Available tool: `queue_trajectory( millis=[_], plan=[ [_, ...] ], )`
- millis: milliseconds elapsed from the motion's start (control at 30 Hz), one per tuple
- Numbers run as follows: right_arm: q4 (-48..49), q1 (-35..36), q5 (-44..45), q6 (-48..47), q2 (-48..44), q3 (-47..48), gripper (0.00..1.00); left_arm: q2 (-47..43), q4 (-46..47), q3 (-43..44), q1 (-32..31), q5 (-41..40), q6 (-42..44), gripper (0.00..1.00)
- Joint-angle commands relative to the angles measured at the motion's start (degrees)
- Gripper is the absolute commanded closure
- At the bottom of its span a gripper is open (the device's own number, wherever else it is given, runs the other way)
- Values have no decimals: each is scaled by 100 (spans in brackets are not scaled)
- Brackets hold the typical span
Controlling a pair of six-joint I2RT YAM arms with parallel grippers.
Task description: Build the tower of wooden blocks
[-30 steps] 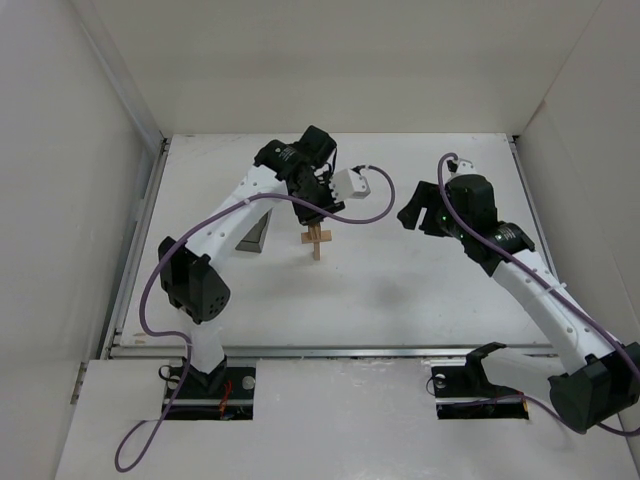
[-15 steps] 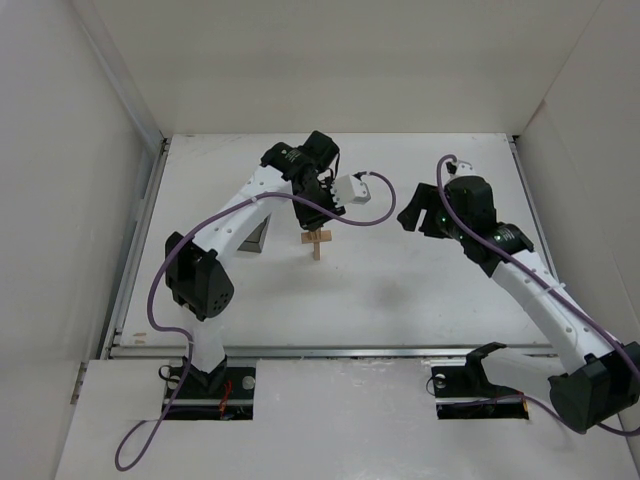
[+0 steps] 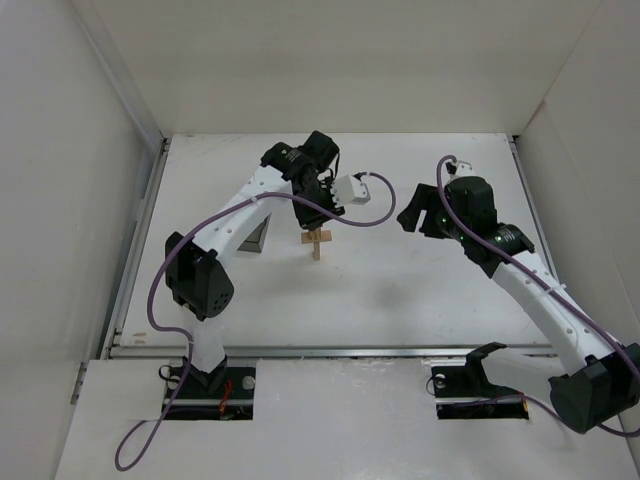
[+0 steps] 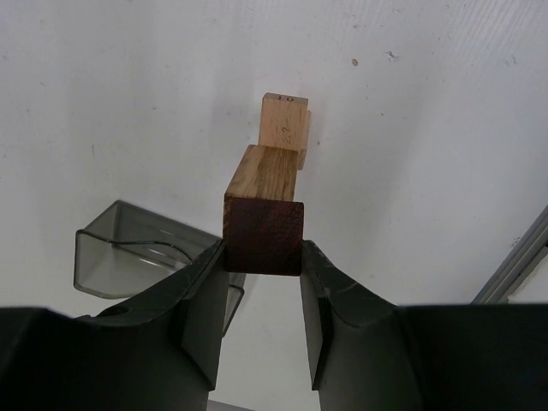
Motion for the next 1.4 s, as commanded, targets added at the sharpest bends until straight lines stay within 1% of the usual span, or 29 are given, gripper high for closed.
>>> queue_trajectory(
  millis=[0,200,400,533,633,733,800,867,1033,1133,1167,1267,1367],
  plan=[
    [180,-23,-75,-72,-150,3,22,-41,-79,39,-27,0,79,87],
    [180,-23,-128,-72,-203,3,21,-41,-79,39,-27,0,79,83],
    [180,-23,-180,-125,-203,3,20,-41,-79,-14,-27,53,79,75],
    [180,-23,-181,-125,-203,3,19,-41,-79,-66,-27,53,132,74],
    [180,-23,-181,-125,-203,3,19,-41,-27,-66,-27,53,132,68],
    [180,-23,-234,-125,-203,3,19,-41,26,-66,-27,53,132,66],
    [180,-23,-234,-125,-203,3,19,-41,79,-66,-27,53,132,58],
    [180,-23,-234,-125,-203,3,19,-41,79,-66,-27,53,132,55],
    [128,-23,-234,-178,-203,56,19,-41,79,-66,-27,53,71,52],
    [128,-23,-286,-231,-203,56,19,-181,132,91,-27,184,-44,49],
    [128,-23,-286,-231,-203,56,19,-234,184,92,-27,185,-96,43],
    [128,-23,-400,-231,-150,56,19,-532,316,197,-27,343,-158,40],
    [128,-23,-401,-231,-98,109,19,-866,518,197,25,413,-298,39]
  ],
)
